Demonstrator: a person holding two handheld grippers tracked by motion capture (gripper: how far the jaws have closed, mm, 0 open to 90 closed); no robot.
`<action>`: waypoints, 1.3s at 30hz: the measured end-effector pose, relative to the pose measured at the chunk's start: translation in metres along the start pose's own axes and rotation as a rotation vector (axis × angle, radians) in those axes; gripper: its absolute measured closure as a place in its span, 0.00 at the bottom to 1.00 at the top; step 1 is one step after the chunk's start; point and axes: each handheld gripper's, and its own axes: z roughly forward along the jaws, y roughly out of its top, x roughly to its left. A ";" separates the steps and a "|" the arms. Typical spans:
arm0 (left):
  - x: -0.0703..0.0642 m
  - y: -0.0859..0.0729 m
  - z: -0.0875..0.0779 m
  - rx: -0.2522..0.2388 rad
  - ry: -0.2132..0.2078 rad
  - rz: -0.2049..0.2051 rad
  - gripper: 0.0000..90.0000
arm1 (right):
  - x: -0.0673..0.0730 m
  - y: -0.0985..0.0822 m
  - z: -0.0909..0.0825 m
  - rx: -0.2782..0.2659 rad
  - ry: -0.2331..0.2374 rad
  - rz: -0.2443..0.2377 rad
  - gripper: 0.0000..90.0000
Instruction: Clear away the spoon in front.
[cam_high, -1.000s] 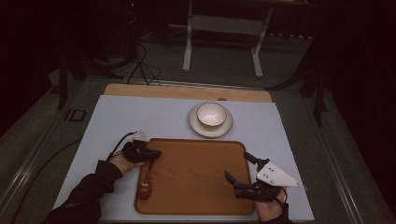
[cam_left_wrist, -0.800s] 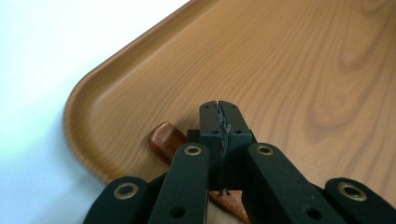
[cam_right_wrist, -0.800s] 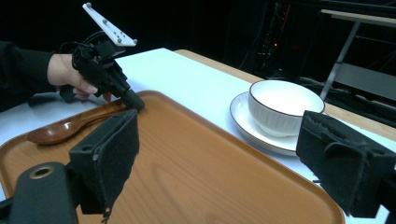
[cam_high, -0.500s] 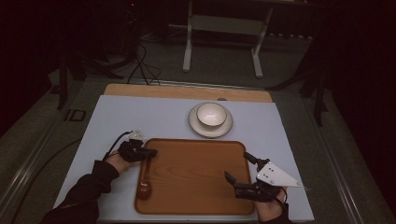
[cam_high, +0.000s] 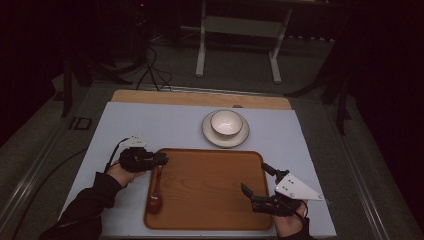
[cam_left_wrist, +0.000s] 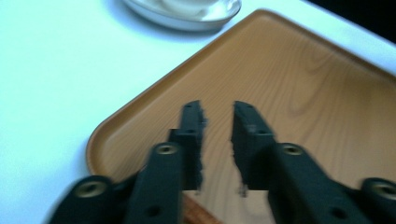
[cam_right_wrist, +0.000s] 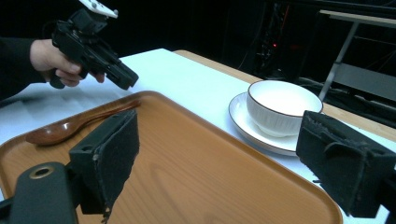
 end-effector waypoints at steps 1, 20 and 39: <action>-0.002 0.001 -0.001 -0.007 0.018 0.005 0.71 | 0.000 0.000 0.000 0.000 0.000 0.000 0.15; -0.031 0.017 -0.016 -0.080 -0.089 0.035 0.01 | 0.001 0.000 0.001 0.002 0.003 -0.002 0.15; -0.055 0.004 -0.057 -0.141 -0.045 0.066 0.01 | 0.001 0.001 -0.002 -0.001 -0.007 -0.008 0.15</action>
